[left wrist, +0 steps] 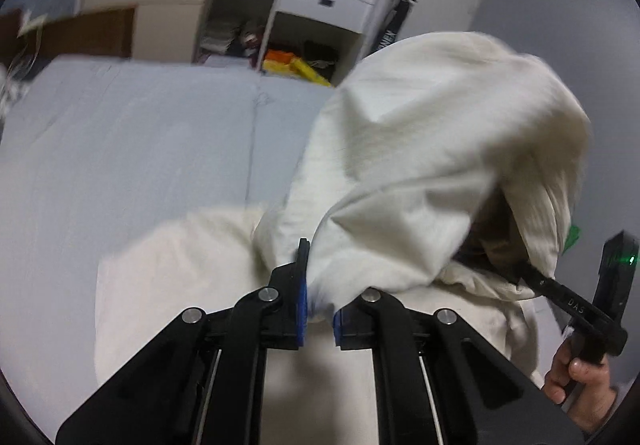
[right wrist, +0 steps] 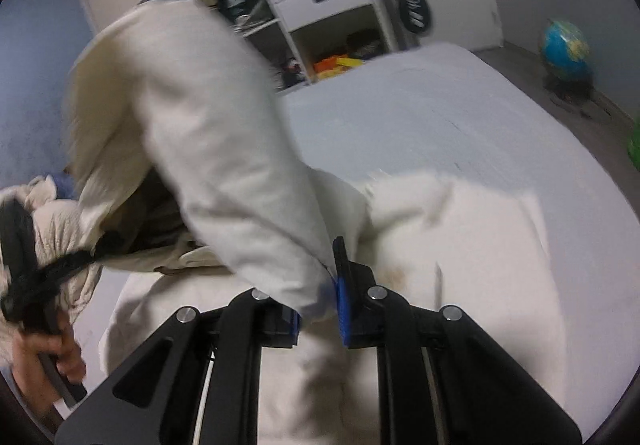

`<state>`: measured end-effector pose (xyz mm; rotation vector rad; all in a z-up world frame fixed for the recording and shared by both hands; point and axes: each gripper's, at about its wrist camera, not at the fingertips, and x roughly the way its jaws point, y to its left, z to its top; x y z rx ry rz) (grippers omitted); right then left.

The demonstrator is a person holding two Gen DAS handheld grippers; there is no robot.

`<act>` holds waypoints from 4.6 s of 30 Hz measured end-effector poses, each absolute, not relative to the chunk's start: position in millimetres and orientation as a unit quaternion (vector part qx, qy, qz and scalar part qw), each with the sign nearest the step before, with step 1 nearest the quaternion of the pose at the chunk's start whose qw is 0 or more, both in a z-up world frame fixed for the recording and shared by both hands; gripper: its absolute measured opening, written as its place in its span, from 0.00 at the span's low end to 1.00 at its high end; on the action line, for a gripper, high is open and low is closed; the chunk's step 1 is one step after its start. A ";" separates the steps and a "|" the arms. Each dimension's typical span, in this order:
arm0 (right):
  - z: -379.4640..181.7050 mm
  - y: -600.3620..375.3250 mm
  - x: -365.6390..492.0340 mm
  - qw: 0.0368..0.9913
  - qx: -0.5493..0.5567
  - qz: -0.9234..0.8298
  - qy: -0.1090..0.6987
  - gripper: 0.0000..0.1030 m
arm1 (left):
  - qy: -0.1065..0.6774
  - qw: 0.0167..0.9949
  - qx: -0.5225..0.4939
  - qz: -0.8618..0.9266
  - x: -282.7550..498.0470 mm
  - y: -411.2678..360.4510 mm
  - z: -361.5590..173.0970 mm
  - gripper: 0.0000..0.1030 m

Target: Fold large clothes

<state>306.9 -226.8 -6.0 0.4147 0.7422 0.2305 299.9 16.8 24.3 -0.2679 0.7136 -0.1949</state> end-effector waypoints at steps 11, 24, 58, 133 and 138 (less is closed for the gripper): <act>-49.5 -266.0 257.7 0.871 0.310 0.046 0.379 0.12 | 0.345 0.897 -0.257 -0.104 209.2 71.9 -36.1 0.09; -31.7 -241.9 233.8 0.907 0.124 0.094 0.391 0.15 | 0.356 0.901 -0.195 -0.152 181.0 77.0 -51.8 0.13; 30.5 -150.4 215.7 0.886 0.076 0.221 0.402 0.49 | 0.314 0.923 -0.162 -0.153 140.0 33.7 57.5 0.88; -66.1 -145.1 297.8 0.881 -0.066 0.149 0.444 0.65 | 0.458 0.888 0.019 -0.039 273.4 -19.0 -75.0 0.95; -69.2 -142.8 296.6 0.883 -0.068 0.148 0.441 0.66 | 0.454 0.890 0.023 -0.036 271.2 -22.0 -77.6 0.95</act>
